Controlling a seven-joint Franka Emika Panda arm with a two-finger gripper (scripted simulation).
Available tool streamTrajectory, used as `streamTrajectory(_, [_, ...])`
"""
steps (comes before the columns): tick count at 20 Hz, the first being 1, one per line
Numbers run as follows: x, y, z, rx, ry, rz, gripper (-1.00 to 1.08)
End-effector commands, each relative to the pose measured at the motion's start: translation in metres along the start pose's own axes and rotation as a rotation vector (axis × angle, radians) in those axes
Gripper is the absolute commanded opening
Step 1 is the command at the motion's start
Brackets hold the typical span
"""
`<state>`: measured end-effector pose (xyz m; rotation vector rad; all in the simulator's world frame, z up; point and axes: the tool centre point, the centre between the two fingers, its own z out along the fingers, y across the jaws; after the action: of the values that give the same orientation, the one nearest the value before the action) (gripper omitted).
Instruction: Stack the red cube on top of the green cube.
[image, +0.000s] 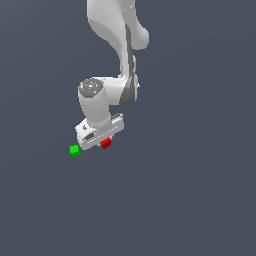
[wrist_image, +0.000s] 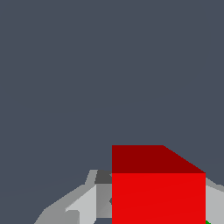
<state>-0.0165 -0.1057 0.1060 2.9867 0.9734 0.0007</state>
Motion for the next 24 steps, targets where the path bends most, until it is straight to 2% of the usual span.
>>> streamTrajectory(1, [-0.014,0.018,0.006,-0.001,0.0,0.001,-1.0])
streamTrajectory(12, [-0.08,0.107,0.036,0.0,-0.001,0.001,-1.0])
streamTrajectory(17, [-0.093,0.127,0.043,0.0,-0.001,0.002,-1.0])
streamTrajectory(22, [-0.095,0.132,0.044,0.0,-0.001,0.002,-1.0])
streamTrajectory(23, [-0.095,0.132,0.044,0.0,-0.001,0.002,1.0])
streamTrajectory(24, [-0.095,0.132,0.044,0.0,-0.001,0.002,1.0])
